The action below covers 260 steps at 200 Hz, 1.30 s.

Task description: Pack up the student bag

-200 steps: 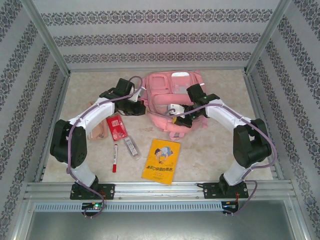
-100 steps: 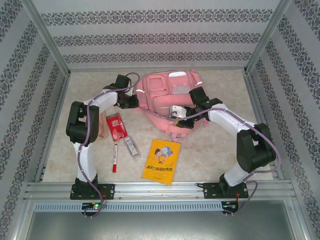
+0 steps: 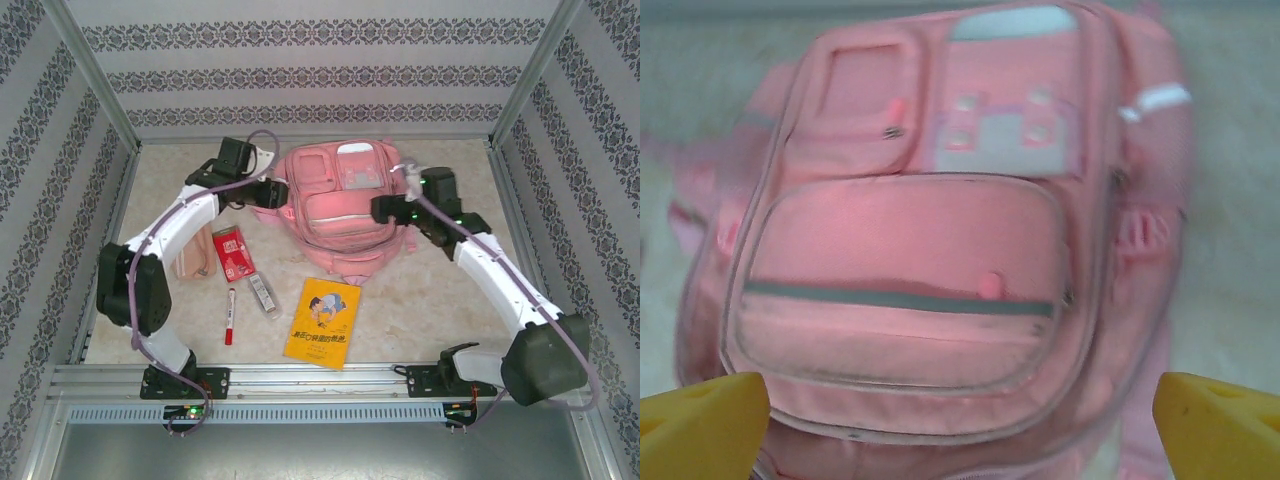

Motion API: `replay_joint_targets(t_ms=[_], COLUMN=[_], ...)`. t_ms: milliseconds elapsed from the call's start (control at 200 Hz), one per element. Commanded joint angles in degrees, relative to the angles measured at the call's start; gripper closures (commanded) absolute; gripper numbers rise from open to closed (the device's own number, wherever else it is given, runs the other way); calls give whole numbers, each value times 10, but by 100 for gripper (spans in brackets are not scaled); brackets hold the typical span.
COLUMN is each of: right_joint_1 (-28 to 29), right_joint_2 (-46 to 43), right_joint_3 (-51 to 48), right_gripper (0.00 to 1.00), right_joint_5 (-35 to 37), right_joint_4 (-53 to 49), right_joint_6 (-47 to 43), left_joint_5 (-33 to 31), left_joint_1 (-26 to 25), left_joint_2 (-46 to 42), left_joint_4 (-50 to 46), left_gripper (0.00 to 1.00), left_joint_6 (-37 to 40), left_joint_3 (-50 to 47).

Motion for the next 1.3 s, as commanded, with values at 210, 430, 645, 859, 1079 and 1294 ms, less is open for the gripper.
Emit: replay_joint_targets(t_ms=[210,430,645,859,1079,1294], right_joint_1=[-69,-73,-85,-87,-87,-87], right_joint_2=[17,44,44,44,27,22], right_joint_3=[-54,-27,-30,-43,-92,-116], right_gripper=[27,34,30,26,27,29], right_joint_5=[-215,-177,-168,-166,-203,-200], right_joint_4=[-125,-179,-160,-152,-124,-117], right_joint_6=[209,140,155,162,214,212], left_joint_5=[-61,-137,-98,-85,-109,-179], left_joint_1=[-173,-182,-200,-200,-200,-200], left_joint_2=[47,213,296,303,335,430], left_joint_4=[-77,-135,-176,-166,-163,-237], left_gripper=[45,44,42,32,30,60], left_joint_6=[121,163,286,328,334,322], left_joint_3=[8,213,302,299,319,474])
